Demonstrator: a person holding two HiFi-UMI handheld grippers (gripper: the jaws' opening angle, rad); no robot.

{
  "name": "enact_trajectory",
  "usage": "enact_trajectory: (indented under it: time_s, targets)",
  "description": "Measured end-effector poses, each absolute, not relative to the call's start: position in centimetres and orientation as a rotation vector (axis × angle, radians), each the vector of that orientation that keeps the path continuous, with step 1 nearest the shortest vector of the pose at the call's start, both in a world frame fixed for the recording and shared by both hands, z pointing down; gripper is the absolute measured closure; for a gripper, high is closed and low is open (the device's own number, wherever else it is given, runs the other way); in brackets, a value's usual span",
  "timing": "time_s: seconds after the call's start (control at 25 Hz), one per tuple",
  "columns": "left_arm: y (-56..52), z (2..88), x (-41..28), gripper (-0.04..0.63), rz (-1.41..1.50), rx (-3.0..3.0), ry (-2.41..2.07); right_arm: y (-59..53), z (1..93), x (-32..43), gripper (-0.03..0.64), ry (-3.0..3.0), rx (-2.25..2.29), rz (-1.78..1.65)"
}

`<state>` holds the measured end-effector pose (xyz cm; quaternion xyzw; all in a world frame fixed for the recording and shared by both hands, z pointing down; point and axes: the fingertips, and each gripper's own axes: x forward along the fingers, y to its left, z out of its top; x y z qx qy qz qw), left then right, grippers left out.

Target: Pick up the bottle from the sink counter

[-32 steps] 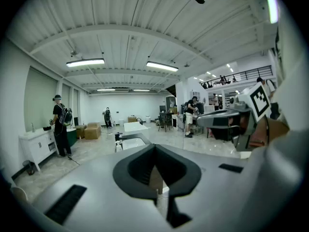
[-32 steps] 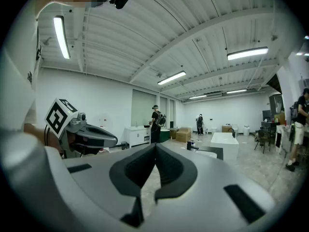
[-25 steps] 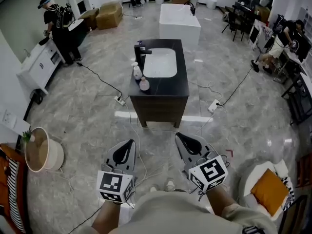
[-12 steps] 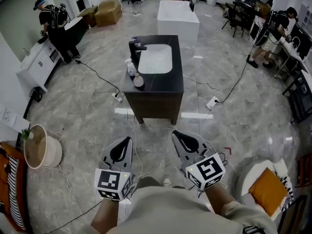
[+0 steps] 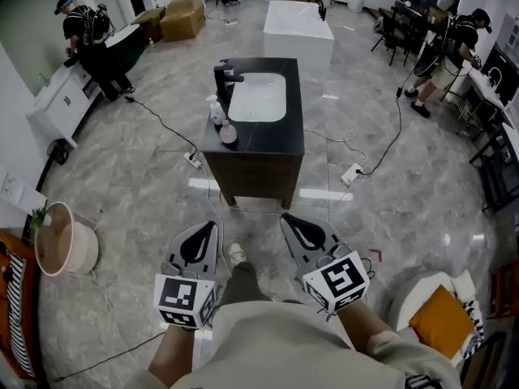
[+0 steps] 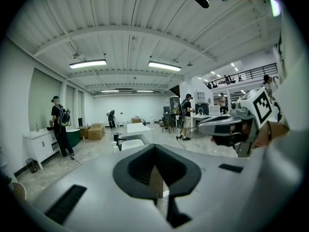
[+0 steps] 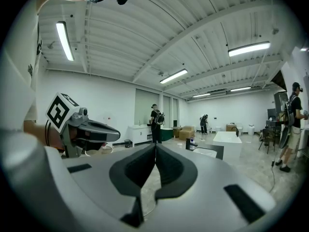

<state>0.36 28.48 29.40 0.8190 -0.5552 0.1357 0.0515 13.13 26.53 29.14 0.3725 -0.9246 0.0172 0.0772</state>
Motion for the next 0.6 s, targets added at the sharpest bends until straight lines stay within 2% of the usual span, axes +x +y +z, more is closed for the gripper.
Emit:
enact_trajectory:
  time_s: [0.6]
  targets:
    - [19.2, 32.1, -2.3, 0.589, 0.400, 2.484, -1.642, 17.6, 32.5, 9.9, 0.620, -2.738, 1.091, 0.081]
